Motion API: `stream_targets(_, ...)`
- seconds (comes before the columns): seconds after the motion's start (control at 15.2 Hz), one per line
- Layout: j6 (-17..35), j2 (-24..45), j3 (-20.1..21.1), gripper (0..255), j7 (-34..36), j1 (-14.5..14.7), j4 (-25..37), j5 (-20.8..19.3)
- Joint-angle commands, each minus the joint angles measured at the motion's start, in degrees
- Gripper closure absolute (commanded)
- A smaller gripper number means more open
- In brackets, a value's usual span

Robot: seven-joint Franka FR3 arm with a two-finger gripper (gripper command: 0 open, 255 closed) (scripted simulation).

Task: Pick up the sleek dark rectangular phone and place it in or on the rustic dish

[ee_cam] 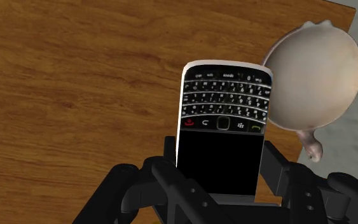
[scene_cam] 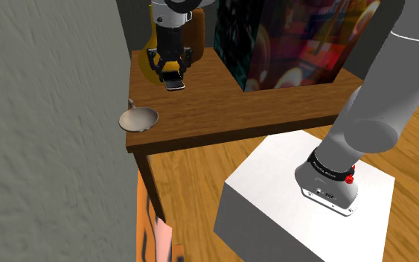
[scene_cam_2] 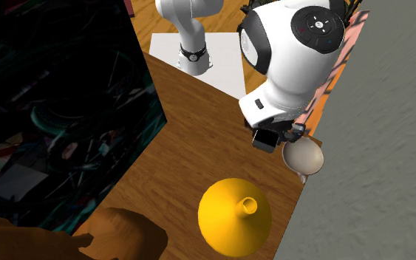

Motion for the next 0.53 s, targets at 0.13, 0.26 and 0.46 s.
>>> stream_targets(0.13,-1.63,6.07,1.75,255,5.46,3.03,7.73,-2.14)
stream_targets(0.26,-2.85,9.41,2.37,255,7.97,4.74,12.25,-3.35)
stream_targets(0.46,-5.19,14.87,3.01,255,11.49,7.6,19.93,-5.24)
